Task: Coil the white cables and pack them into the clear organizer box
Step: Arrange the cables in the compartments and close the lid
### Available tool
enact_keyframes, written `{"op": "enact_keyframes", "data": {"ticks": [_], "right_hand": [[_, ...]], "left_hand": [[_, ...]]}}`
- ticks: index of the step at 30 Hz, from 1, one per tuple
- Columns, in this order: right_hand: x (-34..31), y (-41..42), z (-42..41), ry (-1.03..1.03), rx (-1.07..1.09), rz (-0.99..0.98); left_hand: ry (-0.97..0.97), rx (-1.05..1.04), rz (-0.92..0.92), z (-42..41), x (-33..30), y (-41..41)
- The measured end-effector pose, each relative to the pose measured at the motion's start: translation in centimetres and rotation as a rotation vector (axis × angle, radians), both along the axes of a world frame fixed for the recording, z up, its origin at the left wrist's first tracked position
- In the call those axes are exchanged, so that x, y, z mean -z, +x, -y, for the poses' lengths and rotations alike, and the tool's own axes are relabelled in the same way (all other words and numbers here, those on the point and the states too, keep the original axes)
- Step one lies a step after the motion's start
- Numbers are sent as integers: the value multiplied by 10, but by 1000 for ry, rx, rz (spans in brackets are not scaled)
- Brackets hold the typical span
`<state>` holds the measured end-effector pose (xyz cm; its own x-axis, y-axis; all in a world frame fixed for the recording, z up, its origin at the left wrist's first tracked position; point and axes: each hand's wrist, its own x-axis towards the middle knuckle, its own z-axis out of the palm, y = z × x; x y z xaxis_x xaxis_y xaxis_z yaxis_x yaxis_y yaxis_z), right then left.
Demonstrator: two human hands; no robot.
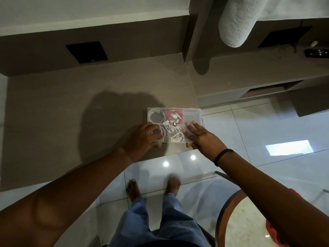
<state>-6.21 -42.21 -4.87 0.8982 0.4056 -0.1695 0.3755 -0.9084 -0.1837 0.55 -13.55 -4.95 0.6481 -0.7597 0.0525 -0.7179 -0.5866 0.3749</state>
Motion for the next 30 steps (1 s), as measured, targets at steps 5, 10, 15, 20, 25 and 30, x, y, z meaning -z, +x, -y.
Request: {"op": "enact_keyframes", "data": {"ticks": [5,10,15,20,25,30], "right_hand": [[8,-5,-3,1,38,9],[14,-5,0,-59,-24,40],[28,-10,1,-104,-51,95],[22,-14,-7,-94,64,109],[19,-64,-41,-39,298,36],[27,-59,-39,-10,318,-89]], "left_hand": [[40,-27,31,7,-3,-5],[76,-42,6,11,-5,-6],[143,-81,17,19,1,-11],[26,-149,16,14,5,-20],[153,-159,10,-3,25,-73],[198,-224,-73,7,26,-74]]}}
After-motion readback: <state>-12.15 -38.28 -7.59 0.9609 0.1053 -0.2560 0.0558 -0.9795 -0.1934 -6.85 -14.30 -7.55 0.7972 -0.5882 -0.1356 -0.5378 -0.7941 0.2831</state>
